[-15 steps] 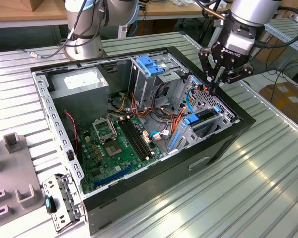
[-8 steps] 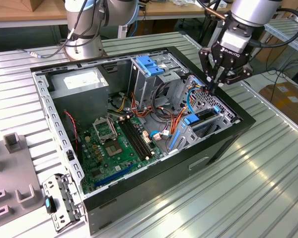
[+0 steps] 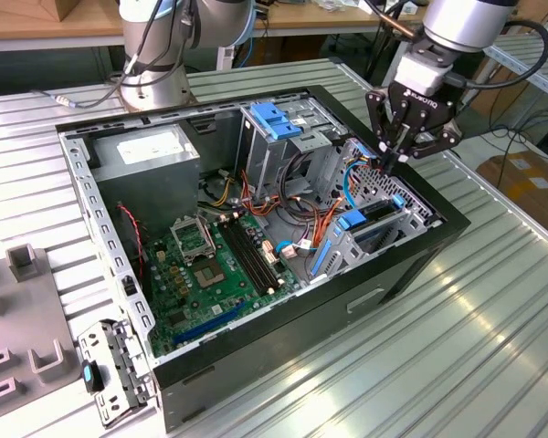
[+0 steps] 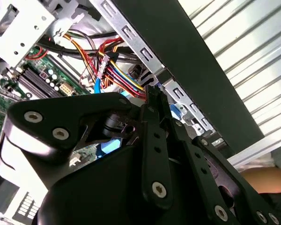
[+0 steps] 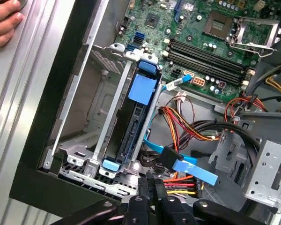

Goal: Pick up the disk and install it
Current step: 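Insert the first disk wire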

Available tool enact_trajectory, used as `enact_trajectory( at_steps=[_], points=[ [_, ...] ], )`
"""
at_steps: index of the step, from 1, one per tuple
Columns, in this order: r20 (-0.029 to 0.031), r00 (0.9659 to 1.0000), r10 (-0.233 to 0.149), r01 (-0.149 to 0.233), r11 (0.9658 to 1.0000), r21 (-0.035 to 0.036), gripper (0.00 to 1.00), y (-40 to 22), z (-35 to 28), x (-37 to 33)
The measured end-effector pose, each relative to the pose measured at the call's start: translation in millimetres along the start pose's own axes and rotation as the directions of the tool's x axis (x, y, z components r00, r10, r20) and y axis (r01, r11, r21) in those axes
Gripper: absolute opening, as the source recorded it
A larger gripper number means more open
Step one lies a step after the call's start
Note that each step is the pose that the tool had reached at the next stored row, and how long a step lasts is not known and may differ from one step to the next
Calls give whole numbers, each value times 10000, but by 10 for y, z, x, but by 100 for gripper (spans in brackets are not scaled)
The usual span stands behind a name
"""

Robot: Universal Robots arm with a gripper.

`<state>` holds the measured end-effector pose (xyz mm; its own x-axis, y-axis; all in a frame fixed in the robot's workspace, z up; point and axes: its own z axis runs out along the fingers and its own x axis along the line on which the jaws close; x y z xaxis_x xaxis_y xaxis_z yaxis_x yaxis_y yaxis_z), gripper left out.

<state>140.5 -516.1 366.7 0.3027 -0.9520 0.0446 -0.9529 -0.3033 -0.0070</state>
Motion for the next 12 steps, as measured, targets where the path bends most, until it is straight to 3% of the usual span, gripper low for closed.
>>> enact_trajectory(
  at_steps=[3, 5, 12],
  points=[
    [-7, 9985, 542, -542, 9985, -25, 17, 0, 6, 0],
    [-6, 9975, 701, -701, 9975, -31, 17, 1, 8, -1],
    [-7, 9973, 737, -737, 9973, -33, 17, 1, 8, -1]
  ],
)
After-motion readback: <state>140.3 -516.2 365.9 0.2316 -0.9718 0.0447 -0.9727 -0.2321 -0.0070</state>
